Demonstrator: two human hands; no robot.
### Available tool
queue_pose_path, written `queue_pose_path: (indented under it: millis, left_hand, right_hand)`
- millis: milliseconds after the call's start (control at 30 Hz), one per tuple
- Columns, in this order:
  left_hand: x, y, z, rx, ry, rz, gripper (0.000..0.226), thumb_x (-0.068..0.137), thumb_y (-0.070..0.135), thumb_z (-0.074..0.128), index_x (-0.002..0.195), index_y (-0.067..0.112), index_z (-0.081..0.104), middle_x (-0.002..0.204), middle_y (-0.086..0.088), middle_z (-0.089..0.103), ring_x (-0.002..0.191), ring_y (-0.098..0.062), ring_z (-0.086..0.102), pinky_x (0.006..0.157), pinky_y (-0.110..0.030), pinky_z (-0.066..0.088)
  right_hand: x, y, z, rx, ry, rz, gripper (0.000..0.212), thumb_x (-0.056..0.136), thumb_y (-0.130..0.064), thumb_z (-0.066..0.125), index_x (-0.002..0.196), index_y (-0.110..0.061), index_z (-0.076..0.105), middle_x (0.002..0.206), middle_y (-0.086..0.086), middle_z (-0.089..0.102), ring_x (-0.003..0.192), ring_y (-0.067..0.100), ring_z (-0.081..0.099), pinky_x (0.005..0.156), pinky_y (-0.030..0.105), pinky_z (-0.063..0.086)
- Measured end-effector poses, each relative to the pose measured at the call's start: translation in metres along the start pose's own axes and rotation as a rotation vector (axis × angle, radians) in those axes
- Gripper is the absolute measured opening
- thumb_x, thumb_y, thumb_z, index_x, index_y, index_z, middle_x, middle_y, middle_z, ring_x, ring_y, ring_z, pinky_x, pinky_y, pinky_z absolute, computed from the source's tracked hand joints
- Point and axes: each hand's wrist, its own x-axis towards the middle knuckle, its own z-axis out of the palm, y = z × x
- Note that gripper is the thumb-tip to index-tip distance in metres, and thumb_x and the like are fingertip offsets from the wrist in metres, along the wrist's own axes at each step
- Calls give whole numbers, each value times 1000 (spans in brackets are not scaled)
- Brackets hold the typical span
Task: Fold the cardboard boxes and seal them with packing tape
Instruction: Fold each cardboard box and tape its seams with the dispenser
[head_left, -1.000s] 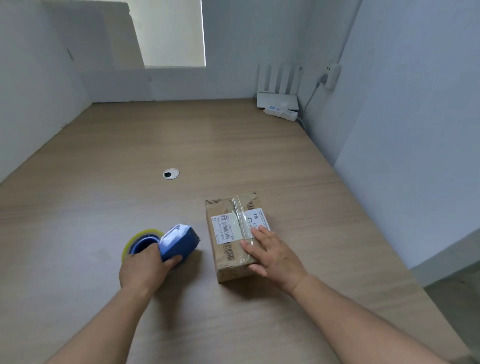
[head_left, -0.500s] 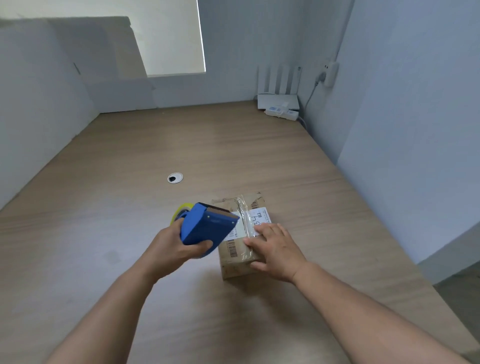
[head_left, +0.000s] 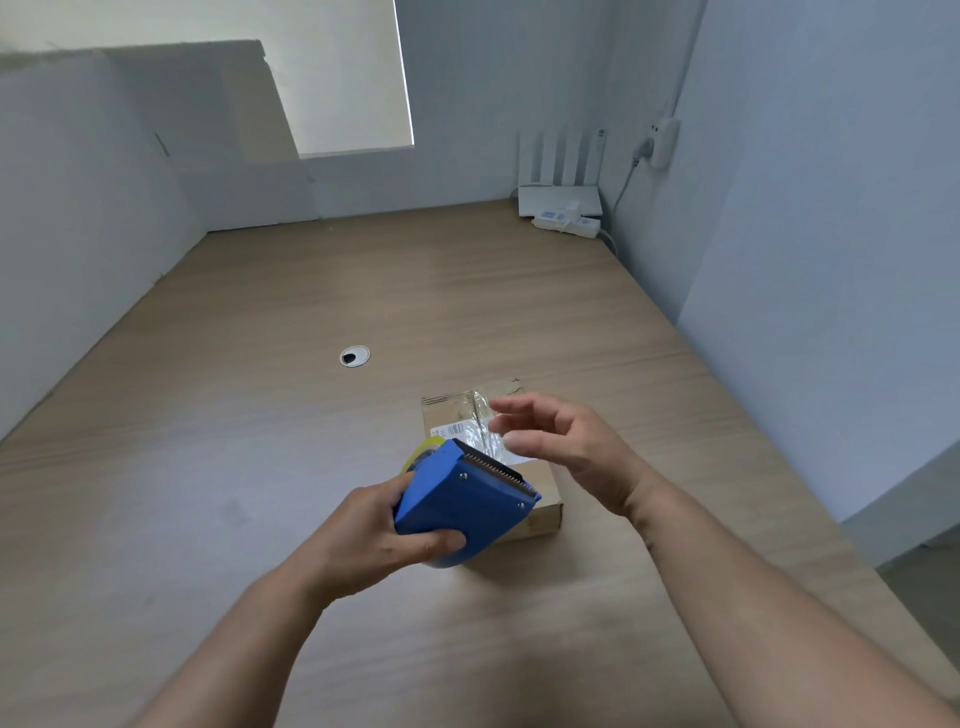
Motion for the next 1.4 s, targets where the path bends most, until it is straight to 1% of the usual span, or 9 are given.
queue_pose_path:
  millis: [100, 200, 300, 400, 567, 700, 867, 1167, 1400]
  left_hand:
    - [-1, 2, 0, -3, -15, -6, 26, 79, 27, 78, 100, 36, 65, 93, 13, 71, 80, -6, 65, 68, -19, 51]
    - [-2, 5, -3, -58, -24, -45, 29, 74, 41, 79, 99, 33, 67, 92, 12, 72, 80, -4, 66, 65, -15, 49]
    - [-3, 9, -9, -70, -41, -97, 57, 55, 65, 74, 96, 25, 69, 89, 6, 73, 79, -9, 67, 64, -17, 48]
    - [-1, 11, -14, -42, -10, -134, 69, 47, 72, 69, 90, 19, 69, 83, 2, 73, 70, -11, 68, 60, -20, 47]
    - [2, 16, -36, 4, -50, -206, 72, 39, 75, 71, 80, 16, 72, 79, -5, 73, 68, -19, 67, 64, -29, 45]
    - [-20, -8, -82, 101, -109, -309, 83, 28, 85, 73, 80, 20, 74, 82, -7, 74, 73, -26, 71, 67, -31, 48]
    - [-26, -28, -98, 225, -146, -482, 87, 27, 87, 70, 76, 14, 74, 76, -7, 74, 67, -25, 71, 62, -28, 49]
    - [0, -30, -86, 346, -167, -545, 86, 32, 84, 60, 77, 12, 72, 68, -1, 72, 59, -17, 69, 56, -24, 44]
    - [24, -33, -84, 388, -206, -573, 76, 41, 79, 64, 78, 14, 73, 68, 2, 73, 59, -15, 70, 58, -24, 45]
  right_hand:
    - [3, -5, 5, -135, 63, -62, 6, 84, -3, 68, 88, -8, 69, 83, 5, 65, 82, 16, 57, 84, 39, 49]
    - [4, -5, 7, -170, 104, -132, 15, 86, -3, 66, 75, -13, 66, 71, -1, 61, 71, 10, 53, 72, 28, 46]
    - [5, -2, 14, -196, 142, -142, 19, 85, -4, 67, 70, -17, 64, 66, -6, 59, 62, 4, 51, 61, 19, 45]
    - [6, 4, 19, -168, 197, -98, 23, 86, -3, 64, 68, -17, 61, 56, -12, 56, 51, -1, 49, 50, 13, 40]
    - [-2, 28, 29, -53, 307, 26, 25, 86, -3, 63, 64, -13, 57, 53, -7, 55, 44, 5, 44, 43, 19, 38]
    - [-25, 50, 2, 34, 555, 145, 24, 88, -3, 62, 65, -10, 58, 50, -5, 55, 43, 9, 43, 39, 20, 37]
    - [-31, 72, 2, -31, 548, 274, 23, 87, -6, 63, 64, -10, 58, 52, -1, 55, 43, 9, 45, 40, 23, 39]
    - [-29, 95, 7, -128, 668, 364, 31, 89, -18, 62, 60, -13, 54, 51, -6, 56, 41, 8, 45, 41, 25, 41]
    - [-22, 104, 2, -211, 713, 388, 30, 89, -17, 61, 61, -12, 54, 56, -4, 57, 52, 14, 47, 61, 34, 44]
